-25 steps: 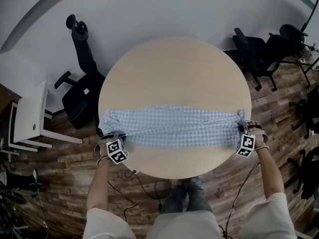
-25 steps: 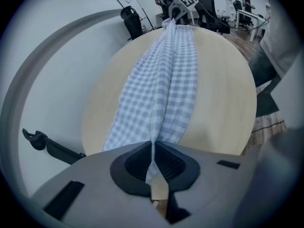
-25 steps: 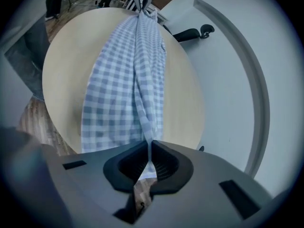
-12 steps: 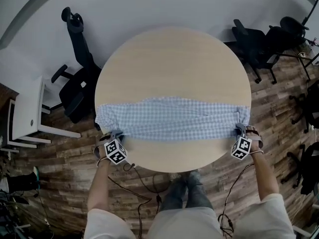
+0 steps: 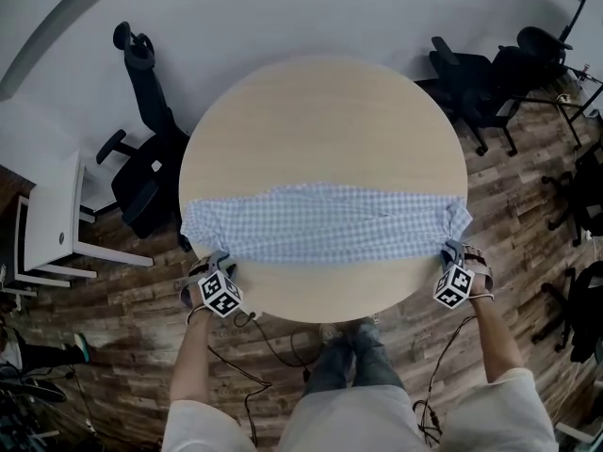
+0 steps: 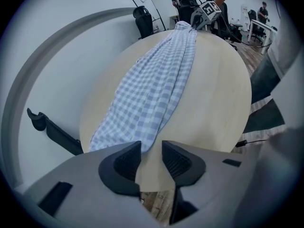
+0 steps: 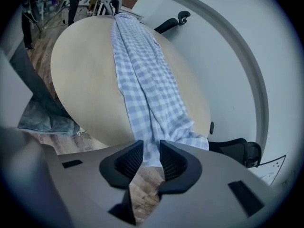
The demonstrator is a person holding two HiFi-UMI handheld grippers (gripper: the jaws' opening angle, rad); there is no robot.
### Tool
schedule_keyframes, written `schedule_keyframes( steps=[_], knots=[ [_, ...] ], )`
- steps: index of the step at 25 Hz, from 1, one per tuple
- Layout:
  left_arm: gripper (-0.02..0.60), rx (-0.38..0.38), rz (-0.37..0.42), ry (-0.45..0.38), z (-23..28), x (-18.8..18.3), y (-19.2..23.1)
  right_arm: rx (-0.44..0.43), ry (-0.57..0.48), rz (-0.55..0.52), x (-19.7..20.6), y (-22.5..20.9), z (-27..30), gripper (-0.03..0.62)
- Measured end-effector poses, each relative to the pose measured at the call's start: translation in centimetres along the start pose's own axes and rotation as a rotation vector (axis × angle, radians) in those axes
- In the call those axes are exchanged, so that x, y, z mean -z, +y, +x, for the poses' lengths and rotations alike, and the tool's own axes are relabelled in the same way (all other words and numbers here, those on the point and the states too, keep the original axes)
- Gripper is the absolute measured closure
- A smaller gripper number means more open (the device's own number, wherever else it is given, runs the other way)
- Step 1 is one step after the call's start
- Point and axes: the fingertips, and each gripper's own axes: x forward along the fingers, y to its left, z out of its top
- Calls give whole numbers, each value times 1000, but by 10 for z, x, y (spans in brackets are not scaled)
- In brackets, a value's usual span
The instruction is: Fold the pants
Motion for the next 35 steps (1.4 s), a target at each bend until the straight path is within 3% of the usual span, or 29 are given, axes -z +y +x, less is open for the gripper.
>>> schedule_keyframes(
  steps=[2, 6, 12, 17, 21, 24, 26, 31, 35],
  knots=[
    [402, 3, -13, -8, -4, -2, -8, -7, 17, 38, 10, 7, -8, 456],
    [391, -15, -44, -41, -18, -4, -16, 4, 30, 114, 19, 9, -25, 431],
    [393, -48, -50, -124, -36, -21, -13, 96, -8, 212, -8, -11, -53, 430],
    [407, -63, 28, -215, -42, -76, -11, 138, -37, 293, -13, -22, -66, 430],
    [533, -78, 112, -296, -45, -146, -26, 178, -53, 396, 6, -32, -75, 433],
    [551, -80, 172, -343, -44, -202, -44, 243, -79, 397, 16, -40, -83, 554],
    [551, -49, 115, -388, -44, -240, -55, 247, -112, 472, 22, -43, -85, 557],
    [551, 128, -233, -549, -49, -344, -85, 193, -252, 957, 43, -52, -83, 565],
    [551, 238, -438, -653, -50, -424, -114, 129, -337, 1259, 54, -46, -72, 565]
  ],
)
